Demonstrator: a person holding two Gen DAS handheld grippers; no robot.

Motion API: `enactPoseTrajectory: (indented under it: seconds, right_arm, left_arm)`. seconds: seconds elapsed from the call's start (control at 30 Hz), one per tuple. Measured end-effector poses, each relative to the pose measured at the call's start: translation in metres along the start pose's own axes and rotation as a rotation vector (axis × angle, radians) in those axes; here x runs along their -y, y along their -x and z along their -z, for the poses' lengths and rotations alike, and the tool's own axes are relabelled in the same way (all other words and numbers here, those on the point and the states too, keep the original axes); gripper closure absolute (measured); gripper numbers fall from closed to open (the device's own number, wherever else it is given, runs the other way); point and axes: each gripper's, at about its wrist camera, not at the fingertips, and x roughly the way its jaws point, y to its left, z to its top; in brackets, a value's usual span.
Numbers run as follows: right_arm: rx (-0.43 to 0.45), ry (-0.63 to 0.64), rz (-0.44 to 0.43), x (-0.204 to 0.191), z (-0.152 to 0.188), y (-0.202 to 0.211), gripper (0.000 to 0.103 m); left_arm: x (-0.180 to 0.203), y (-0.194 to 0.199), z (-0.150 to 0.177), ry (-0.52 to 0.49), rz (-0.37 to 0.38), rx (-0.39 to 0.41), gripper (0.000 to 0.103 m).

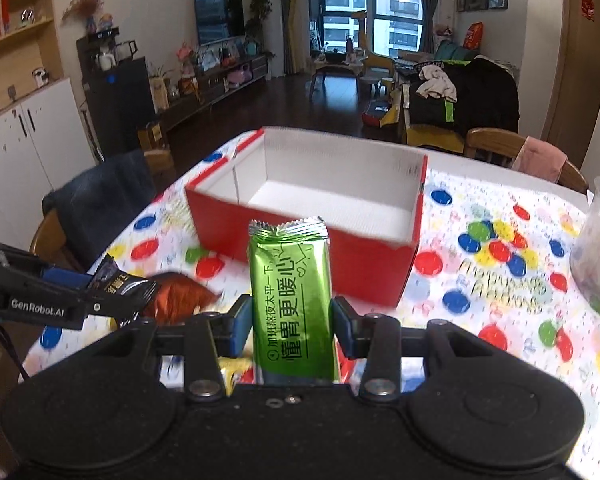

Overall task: Organize snacks
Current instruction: 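Carry both packs over the red box and lower them inside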

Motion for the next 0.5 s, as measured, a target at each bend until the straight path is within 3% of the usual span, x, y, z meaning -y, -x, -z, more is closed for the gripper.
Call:
enactPoseTrajectory:
  seconds: [0.5]
  right_arm:
    - [-0.012, -0.090, 0.005, 0.055, -0.082, -0.067, 0.062]
  left_arm:
    - [0.023, -0.035, -0.118, -0.047, -0.054, 0.054, 0.051]
